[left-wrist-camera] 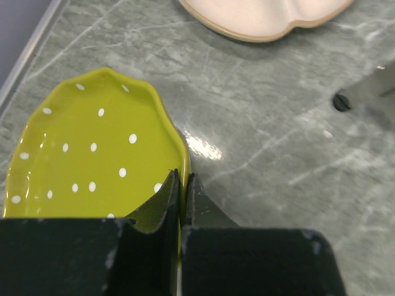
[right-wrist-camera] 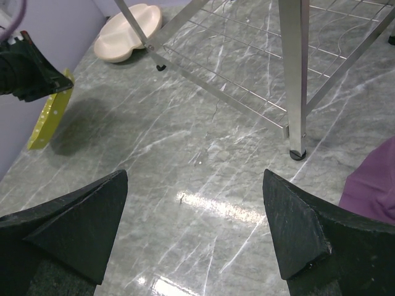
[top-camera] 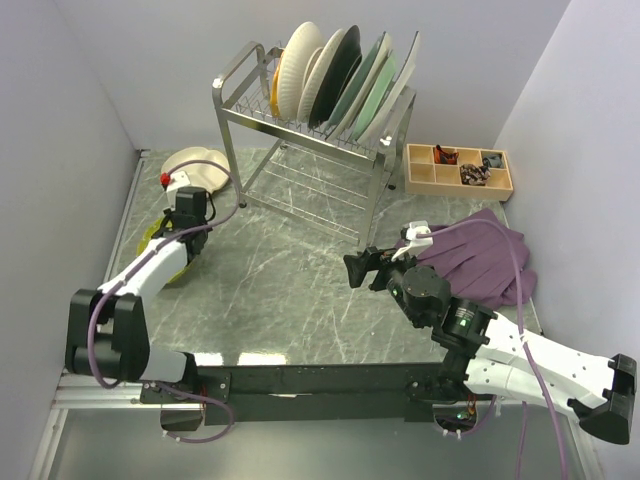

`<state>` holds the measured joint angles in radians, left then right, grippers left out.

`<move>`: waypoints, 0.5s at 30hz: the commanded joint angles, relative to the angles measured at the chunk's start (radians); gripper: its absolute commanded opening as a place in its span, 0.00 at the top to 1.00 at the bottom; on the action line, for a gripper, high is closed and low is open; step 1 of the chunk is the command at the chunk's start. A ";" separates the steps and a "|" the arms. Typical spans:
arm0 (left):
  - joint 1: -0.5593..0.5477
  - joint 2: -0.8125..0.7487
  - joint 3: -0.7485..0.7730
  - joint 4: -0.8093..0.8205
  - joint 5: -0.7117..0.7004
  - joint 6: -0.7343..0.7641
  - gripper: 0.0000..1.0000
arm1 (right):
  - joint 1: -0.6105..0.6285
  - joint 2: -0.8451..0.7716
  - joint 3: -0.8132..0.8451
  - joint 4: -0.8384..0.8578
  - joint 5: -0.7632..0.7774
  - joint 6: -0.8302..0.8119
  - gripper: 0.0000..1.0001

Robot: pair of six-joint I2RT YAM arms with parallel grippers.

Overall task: Unload the plates from the dish rack
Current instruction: Place the plate at the center of the board.

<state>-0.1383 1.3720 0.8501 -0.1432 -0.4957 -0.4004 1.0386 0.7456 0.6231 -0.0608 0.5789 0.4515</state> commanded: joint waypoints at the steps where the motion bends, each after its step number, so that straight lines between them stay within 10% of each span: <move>1: -0.003 0.084 0.105 0.099 -0.145 0.077 0.99 | 0.009 -0.008 0.027 0.035 0.018 -0.005 0.05; 15: -0.001 0.316 0.073 0.191 -0.260 0.316 0.99 | 0.009 0.000 0.033 0.029 0.015 -0.005 0.05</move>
<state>-0.1383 1.6100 0.9108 -0.0277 -0.5991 -0.2230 1.0393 0.7437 0.6231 -0.0601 0.5774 0.4511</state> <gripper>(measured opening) 0.053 0.955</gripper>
